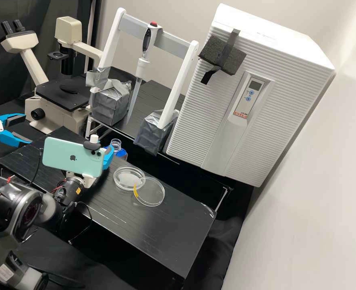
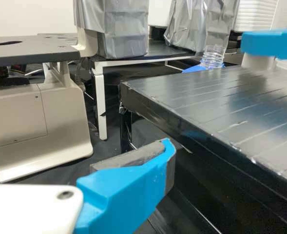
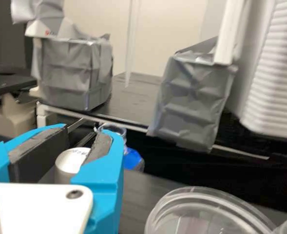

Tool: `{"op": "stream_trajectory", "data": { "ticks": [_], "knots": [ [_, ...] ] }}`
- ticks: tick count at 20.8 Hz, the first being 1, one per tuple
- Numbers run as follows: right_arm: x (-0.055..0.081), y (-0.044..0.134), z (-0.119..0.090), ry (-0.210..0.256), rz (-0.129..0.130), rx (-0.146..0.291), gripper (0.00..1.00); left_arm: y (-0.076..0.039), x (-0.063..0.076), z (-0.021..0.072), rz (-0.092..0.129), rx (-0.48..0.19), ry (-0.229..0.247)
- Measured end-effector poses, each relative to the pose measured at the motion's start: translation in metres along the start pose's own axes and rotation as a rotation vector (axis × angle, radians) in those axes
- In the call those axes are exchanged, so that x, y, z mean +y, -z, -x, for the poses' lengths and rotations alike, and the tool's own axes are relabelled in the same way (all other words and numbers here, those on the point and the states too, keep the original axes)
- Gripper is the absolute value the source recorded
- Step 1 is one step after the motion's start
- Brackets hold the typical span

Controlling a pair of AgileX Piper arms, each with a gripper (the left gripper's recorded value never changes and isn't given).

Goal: Close the bottle

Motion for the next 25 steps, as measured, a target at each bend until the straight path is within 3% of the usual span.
{"op": "stream_trajectory", "data": {
  "ticks": [3, 6, 9, 16, 18, 22, 25],
  "knots": [
    [0.01, 0.002, -0.002, -0.044, -0.028, 0.008, 0.0, 0.0, 0.0, 0.0, 0.0, 0.0, 0.0],
    [0.018, 0.006, -0.008, -0.074, -0.027, 0.026, 0.0, 0.0, 0.0, 0.0, 0.0, 0.0, 0.0],
    [0.019, 0.008, -0.018, -0.074, -0.028, 0.03, 0.0, 0.0, 0.0, 0.0, 0.002, 0.003, -0.002],
    [0.013, 0.015, -0.047, -0.044, 0.019, 0.057, 0.0, 0.004, -0.003, 0.0059, 0.017, 0.031, 0.005],
    [0.013, 0.017, -0.052, -0.048, 0.031, 0.063, 0.0, 0.005, 0.001, 0.0103, 0.01, 0.045, -0.013],
    [0.014, 0.018, -0.06, -0.062, 0.014, 0.05, 0.0, 0.006, 0.016, 0.0182, -0.025, 0.068, -0.076],
    [0.013, 0.017, -0.065, -0.061, 0.012, 0.045, 0.0, 0.005, 0.019, 0.0196, -0.033, 0.068, -0.092]
  ]
}}
